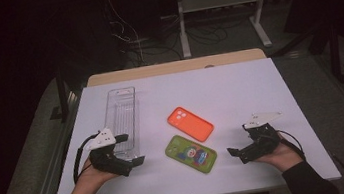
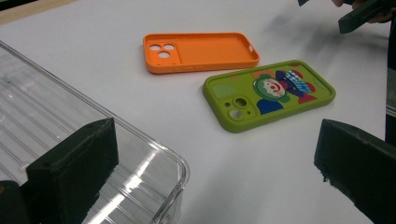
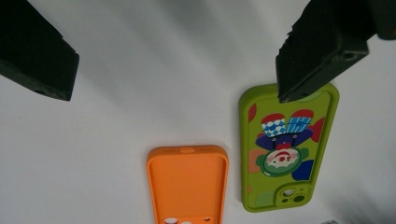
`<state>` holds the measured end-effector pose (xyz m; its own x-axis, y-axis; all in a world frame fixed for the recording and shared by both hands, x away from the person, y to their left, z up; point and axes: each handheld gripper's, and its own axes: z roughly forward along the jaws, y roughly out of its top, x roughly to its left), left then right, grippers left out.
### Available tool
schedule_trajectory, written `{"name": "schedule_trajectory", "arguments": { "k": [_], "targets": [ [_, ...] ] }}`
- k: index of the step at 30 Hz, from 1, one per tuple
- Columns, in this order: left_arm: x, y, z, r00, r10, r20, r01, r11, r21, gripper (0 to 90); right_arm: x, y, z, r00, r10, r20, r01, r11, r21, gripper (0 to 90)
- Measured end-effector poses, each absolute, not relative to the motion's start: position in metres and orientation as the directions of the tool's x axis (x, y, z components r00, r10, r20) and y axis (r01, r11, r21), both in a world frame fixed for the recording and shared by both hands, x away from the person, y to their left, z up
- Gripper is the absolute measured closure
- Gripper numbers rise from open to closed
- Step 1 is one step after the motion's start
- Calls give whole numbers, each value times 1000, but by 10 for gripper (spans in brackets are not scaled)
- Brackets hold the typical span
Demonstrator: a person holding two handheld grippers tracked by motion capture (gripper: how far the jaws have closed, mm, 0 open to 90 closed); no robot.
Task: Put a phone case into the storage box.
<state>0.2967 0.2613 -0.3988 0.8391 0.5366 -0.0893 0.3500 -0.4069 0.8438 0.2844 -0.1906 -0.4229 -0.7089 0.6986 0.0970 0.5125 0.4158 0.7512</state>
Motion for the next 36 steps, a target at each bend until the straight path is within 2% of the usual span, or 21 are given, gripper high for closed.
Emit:
{"name": "schedule_trajectory", "arguments": {
  "k": [14,22,36],
  "targets": [
    [295,263,-399,842,530,-97,355,-410,840,0,287,-189,-416,-711,697,93,514,425,745,0],
    [297,266,-399,838,535,-107,364,-402,840,0,290,-184,-410,-704,703,96,546,450,707,0],
    [299,264,-398,837,531,-132,382,-394,836,0,307,-175,-400,-702,707,86,544,454,706,0]
  ]
}}
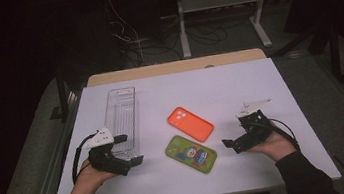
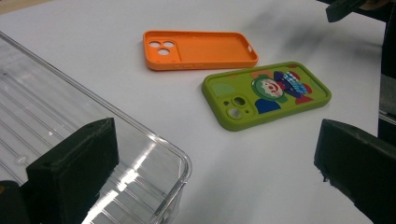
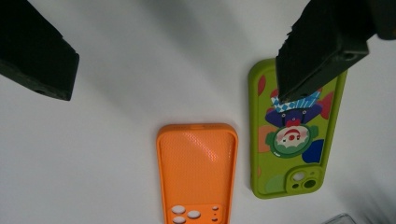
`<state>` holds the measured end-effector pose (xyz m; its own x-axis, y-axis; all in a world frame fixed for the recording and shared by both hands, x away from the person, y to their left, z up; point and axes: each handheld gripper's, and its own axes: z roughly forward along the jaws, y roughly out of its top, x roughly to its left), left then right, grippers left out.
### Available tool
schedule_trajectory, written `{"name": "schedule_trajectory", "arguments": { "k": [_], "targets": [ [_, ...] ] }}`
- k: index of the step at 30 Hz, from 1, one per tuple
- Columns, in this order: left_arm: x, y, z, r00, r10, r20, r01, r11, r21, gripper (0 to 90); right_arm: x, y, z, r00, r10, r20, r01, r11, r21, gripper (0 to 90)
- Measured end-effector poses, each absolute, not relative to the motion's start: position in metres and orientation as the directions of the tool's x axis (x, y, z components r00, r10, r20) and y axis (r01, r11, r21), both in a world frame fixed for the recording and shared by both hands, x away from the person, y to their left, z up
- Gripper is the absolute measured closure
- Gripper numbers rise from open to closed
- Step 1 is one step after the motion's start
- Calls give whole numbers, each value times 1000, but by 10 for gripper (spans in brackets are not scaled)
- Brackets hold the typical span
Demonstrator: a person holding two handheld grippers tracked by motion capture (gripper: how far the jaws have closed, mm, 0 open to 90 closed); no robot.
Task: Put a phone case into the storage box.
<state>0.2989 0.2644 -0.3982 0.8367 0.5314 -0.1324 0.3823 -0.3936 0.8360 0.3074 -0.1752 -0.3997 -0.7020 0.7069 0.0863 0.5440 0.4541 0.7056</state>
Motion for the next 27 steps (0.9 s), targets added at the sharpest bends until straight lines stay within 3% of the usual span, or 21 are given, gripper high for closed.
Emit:
{"name": "schedule_trajectory", "arguments": {
  "k": [27],
  "targets": [
    [299,259,-399,839,533,-106,371,-420,828,0,342,-152,-383,-704,707,68,537,467,703,0]
  ]
}}
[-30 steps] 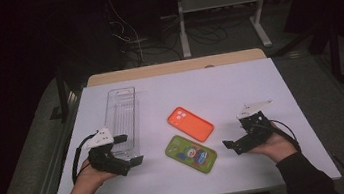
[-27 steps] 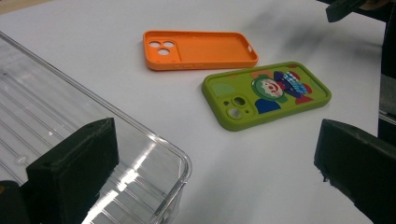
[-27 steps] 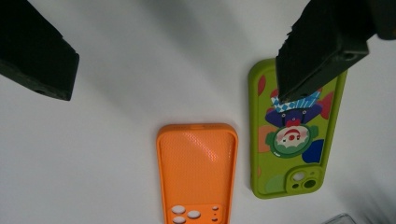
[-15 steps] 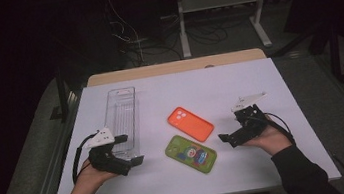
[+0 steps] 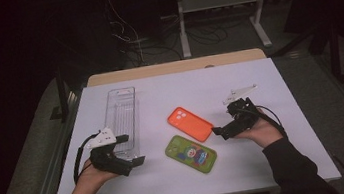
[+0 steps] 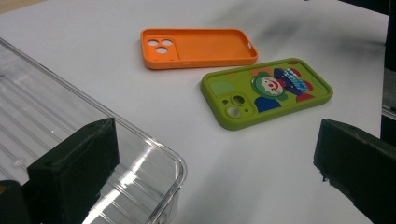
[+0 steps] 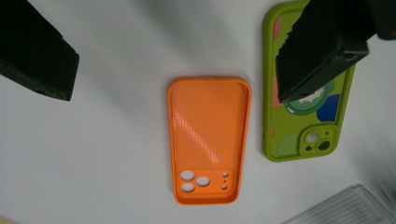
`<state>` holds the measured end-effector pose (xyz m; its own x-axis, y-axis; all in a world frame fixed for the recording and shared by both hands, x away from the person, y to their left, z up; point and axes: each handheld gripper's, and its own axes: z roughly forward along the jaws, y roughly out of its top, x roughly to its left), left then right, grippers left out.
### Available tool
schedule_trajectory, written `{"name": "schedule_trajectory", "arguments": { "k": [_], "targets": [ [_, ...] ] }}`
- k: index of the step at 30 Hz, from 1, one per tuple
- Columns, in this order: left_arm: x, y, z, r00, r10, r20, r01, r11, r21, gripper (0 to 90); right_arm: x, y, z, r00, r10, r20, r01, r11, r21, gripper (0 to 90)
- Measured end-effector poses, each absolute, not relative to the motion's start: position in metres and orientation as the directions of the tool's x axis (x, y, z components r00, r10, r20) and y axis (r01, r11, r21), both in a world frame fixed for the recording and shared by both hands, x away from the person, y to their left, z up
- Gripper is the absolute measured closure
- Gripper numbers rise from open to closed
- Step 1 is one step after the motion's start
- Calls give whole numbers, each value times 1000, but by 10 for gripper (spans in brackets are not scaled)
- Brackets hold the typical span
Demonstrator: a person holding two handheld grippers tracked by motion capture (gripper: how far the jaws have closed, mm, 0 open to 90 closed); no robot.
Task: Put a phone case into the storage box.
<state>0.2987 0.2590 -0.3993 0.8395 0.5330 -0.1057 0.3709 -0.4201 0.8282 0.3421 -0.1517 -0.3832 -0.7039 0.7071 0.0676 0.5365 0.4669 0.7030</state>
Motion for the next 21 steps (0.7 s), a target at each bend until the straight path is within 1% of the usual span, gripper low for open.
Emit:
{"name": "schedule_trajectory", "arguments": {
  "k": [2,10,13,21],
  "targets": [
    [299,258,-401,843,529,-95,365,-433,824,0,344,-149,-382,-704,707,66,537,469,702,0],
    [299,257,-402,836,541,-93,362,-414,835,0,351,-139,-375,-704,706,77,541,464,701,0],
    [301,258,-403,830,547,-108,371,-398,839,0,355,-136,-372,-709,701,72,536,469,702,0],
    [302,259,-403,830,549,-97,367,-406,837,0,365,-128,-364,-714,697,73,537,477,695,0]
  ]
}}
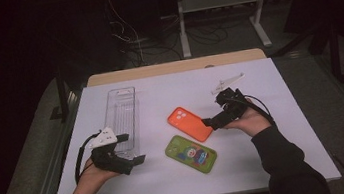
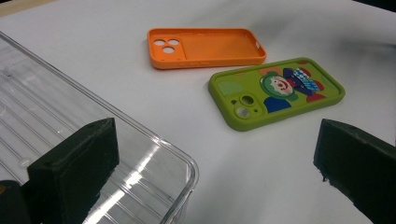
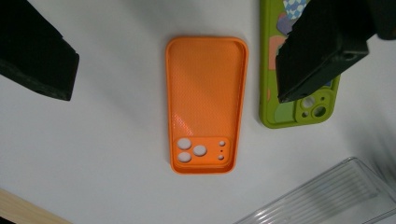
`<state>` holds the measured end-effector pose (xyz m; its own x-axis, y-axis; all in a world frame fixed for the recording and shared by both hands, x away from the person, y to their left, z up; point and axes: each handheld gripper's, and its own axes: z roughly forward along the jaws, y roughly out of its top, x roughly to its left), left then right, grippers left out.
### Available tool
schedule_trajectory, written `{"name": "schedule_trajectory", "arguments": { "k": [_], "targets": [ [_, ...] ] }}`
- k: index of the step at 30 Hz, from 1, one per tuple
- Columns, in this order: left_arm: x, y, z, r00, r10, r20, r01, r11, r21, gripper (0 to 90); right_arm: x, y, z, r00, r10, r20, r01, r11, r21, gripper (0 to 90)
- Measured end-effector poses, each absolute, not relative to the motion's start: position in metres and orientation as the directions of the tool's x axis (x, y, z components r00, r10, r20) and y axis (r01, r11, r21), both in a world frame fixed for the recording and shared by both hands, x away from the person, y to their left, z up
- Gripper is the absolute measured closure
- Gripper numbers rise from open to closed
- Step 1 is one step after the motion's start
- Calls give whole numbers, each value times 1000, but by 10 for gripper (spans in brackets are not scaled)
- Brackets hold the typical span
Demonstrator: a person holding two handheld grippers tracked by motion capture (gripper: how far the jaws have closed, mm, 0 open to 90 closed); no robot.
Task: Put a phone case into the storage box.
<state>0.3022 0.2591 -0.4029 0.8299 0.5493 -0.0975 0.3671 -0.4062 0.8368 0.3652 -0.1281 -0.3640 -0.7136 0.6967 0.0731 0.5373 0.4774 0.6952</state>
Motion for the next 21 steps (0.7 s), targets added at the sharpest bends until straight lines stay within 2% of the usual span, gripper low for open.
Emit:
{"name": "schedule_trajectory", "arguments": {
  "k": [21],
  "targets": [
    [302,260,-403,829,550,-104,372,-403,836,0,399,-92,-355,-729,681,70,532,499,684,0]
  ]
}}
